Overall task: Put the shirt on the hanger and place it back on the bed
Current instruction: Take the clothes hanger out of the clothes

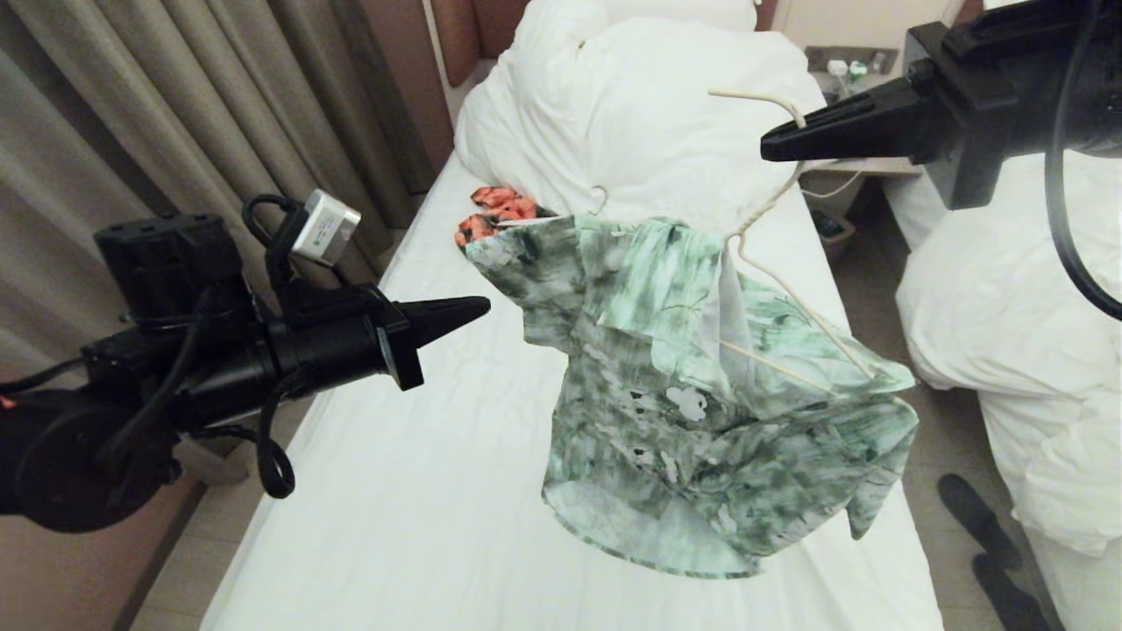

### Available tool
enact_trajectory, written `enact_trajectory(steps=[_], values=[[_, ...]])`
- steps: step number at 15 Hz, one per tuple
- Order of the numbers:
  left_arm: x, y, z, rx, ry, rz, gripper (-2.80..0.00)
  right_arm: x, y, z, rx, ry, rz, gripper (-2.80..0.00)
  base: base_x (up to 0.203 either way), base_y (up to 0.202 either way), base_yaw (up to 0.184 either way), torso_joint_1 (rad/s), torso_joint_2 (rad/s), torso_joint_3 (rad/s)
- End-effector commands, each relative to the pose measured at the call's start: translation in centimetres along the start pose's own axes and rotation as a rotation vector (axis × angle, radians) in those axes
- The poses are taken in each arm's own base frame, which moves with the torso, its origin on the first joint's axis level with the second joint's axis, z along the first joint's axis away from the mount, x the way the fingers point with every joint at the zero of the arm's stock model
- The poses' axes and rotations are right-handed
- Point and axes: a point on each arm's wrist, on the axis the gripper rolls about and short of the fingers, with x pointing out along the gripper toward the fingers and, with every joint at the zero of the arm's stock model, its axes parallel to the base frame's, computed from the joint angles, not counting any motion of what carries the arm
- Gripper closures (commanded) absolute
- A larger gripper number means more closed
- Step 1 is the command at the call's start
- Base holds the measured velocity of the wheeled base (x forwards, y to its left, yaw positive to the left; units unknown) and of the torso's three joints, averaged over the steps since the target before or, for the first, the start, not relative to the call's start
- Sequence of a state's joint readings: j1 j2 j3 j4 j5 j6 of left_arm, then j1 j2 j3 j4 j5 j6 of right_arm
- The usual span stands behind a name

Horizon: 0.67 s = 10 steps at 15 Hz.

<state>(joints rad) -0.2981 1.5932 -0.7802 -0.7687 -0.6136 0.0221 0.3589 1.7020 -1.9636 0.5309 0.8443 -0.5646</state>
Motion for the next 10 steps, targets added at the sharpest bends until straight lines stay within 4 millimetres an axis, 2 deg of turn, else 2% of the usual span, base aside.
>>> enact_trajectory(steps=[1,4,10], values=[[0.0,0.0,0.3,0.008,-0.012,0.007,0.00,0.8,-0.4,-0.3,-0.012,-0.014,0.010,0.00,0.000,0.000,0.000,0.000,0.00,0.000],[-0.1,0.0,0.6,0.013,-0.020,0.009,0.00,1.6,-1.0,0.3,-0.050,-0.078,-0.014,0.00,0.000,0.000,0.000,0.000,0.00,0.000],[-0.8,-0.4,1.4,0.020,-0.048,0.012,0.00,2.5,-1.4,3.2,-0.121,-0.262,-0.107,0.00,0.000,0.000,0.000,0.000,0.00,0.000]])
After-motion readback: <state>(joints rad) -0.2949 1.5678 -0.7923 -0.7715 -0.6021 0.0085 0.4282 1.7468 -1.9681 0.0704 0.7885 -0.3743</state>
